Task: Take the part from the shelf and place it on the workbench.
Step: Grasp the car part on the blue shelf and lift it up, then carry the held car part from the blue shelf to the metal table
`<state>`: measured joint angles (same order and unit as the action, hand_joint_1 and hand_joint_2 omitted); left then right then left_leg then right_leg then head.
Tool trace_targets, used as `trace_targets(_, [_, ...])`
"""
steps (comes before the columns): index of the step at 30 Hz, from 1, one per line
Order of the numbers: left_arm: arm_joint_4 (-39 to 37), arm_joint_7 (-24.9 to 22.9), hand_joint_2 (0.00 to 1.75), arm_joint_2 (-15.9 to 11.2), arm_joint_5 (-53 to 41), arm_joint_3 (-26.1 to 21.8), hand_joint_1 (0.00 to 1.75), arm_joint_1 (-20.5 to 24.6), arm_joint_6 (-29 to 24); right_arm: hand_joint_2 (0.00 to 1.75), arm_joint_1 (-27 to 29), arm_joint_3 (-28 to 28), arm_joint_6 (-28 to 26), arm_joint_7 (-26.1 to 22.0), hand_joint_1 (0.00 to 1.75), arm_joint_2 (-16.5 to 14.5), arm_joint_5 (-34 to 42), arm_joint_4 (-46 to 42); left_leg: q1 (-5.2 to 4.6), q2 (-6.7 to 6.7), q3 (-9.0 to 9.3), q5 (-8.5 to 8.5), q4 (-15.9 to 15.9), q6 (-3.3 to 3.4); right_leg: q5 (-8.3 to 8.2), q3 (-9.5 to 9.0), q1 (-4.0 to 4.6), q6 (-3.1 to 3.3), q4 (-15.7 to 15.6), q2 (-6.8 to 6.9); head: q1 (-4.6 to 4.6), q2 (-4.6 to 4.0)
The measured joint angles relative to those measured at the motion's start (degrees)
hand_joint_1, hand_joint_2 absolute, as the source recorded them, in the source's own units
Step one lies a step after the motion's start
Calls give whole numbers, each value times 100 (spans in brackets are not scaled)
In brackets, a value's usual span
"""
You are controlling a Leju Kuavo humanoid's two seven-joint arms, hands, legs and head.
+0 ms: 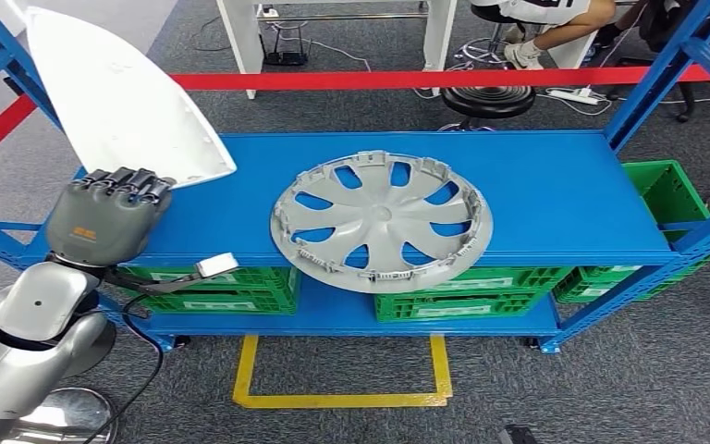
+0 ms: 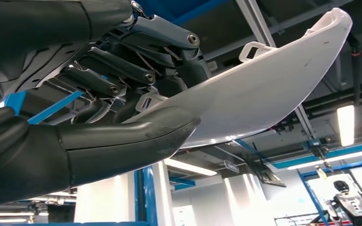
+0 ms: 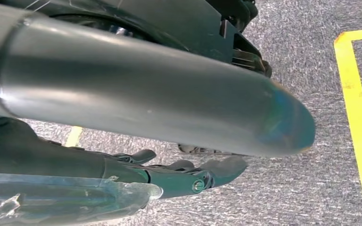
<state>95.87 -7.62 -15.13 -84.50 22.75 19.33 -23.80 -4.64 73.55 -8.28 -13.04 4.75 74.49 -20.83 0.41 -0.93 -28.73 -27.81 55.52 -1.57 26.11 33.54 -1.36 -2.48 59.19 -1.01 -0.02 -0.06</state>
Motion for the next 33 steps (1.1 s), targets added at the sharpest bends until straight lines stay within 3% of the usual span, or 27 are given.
trace_targets(9, [28, 18, 175, 32, 77, -6, 159, -1, 86, 0, -8, -14, 25, -24, 0, -17, 0, 36, 0, 0, 0, 0, 0, 0, 0, 0, 0, 0, 0, 0, 0, 0])
trace_targets(17, [277, 321, 175, 359, 1157, -156, 159, -124, 1213, 0, -28, -184, 258, -255, 0, -152, 0, 340, -1, 0, -3, 0, 0, 0, 0, 1, -2, 0, -1, -1, 1, 0])
trace_targets(20, [393, 344, 175, 474, 1281, -229, 159, -263, 1413, 0, -40, -259, 345, -321, 0, -219, 0, 512, -4, 0, -9, -3, 8, 5, -3, 4, -8, -4, -5, 2, 0, 0])
trace_targets(26, [888, 426, 175, 546, 1657, -548, 159, -850, 1848, 0, -174, -288, 578, -430, 0, -354, 0, 848, -37, 18, -42, -26, 57, 74, -29, 20, -46, -49, -21, -29, -3, 0])
trace_targets(29, [1220, 557, 175, 522, 1823, -892, 159, -1210, 2033, 0, -269, -282, 708, -443, 0, -429, 0, 1058, -33, 39, -51, 58, 6, 160, -60, 32, -50, -128, -67, -26, -2, 1])
trace_targets(31, [1364, 613, 175, 519, 1876, -1094, 159, -1360, 2104, 0, -332, -273, 782, -450, 0, -463, 0, 1186, -2, 69, -47, 146, -88, 226, 139, 146, -30, -151, 164, 11, 9, 1])
trace_targets(33, [1431, 646, 175, 518, 1897, -1238, 159, -1479, 2149, 0, -390, -266, 868, -431, 0, -480, -1, 1288, 11, 88, -61, 171, -109, 247, 527, 419, -20, -153, 852, 43, 16, 1])
